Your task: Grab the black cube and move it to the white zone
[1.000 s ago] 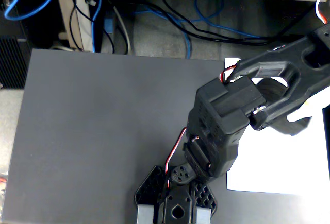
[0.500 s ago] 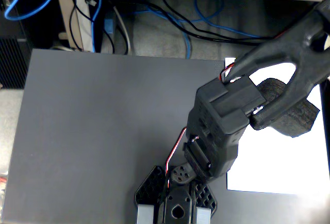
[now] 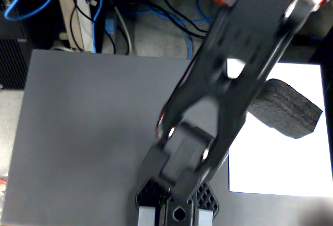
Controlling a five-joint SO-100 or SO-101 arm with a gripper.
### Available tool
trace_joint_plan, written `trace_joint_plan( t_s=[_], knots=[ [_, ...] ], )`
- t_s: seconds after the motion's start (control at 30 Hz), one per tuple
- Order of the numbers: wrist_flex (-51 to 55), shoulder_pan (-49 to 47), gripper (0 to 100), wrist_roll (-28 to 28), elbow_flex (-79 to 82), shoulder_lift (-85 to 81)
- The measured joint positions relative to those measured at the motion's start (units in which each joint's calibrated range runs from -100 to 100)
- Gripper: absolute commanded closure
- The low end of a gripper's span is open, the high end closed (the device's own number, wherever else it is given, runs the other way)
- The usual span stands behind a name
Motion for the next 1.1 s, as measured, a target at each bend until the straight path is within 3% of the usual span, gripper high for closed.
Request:
trace_joint_plan(
  t_s=[0.27,0.47,0.57,0.77,0.87,1.1],
  knots=[
    [0.0,-18.61,73,-1.73,7.22,-5.08],
    [0.0,-19.72,73,-1.73,7.31,-5.41],
    [0.0,-19.72,73,-1.73,9.6,-13.48],
    [0.0,-19.79,73,-1.73,28.52,-36.62],
    [-0.6,-25.18,73,-1.73,33.09,-43.45],
    [-11.9,-26.74,73,-1.73,54.75,-51.02]
  ],
)
